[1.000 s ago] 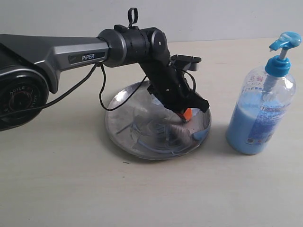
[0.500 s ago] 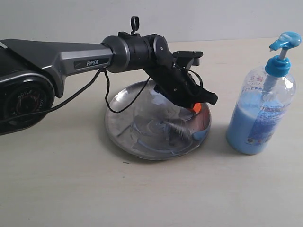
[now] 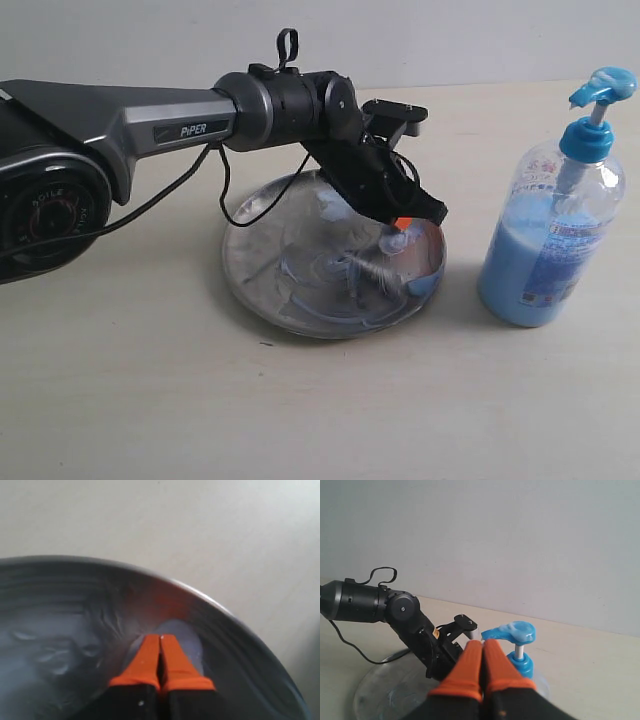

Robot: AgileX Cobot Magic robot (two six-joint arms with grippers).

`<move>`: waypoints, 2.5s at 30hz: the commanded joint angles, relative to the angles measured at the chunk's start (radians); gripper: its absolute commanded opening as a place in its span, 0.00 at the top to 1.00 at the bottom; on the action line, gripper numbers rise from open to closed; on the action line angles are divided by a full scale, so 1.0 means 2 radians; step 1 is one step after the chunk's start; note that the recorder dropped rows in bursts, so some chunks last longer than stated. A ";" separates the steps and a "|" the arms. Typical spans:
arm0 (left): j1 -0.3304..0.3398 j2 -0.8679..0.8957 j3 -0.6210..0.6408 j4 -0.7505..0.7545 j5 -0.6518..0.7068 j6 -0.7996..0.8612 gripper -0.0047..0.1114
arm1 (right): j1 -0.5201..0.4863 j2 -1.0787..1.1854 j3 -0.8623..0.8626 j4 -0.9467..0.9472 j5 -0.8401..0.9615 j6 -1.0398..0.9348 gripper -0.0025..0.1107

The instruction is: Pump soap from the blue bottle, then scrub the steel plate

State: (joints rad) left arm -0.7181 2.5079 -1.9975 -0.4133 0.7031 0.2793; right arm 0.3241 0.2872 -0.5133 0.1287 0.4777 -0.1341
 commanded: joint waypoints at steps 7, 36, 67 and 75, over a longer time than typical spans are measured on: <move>0.000 0.000 0.003 0.034 0.083 -0.001 0.96 | 0.001 -0.004 0.004 0.001 -0.004 0.002 0.98; 0.000 0.000 0.003 -0.059 -0.023 0.003 0.96 | 0.001 -0.004 0.004 0.001 -0.004 0.002 0.98; 0.000 0.000 0.003 -0.046 0.071 0.011 0.96 | 0.001 -0.004 0.004 0.001 -0.004 0.002 0.98; 0.000 0.000 0.003 -0.047 0.014 0.012 0.96 | 0.001 -0.004 0.004 0.001 -0.004 0.002 0.98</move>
State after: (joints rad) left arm -0.7163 2.5048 -2.0011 -0.5079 0.7772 0.2979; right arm 0.3241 0.2872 -0.5133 0.1287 0.4777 -0.1341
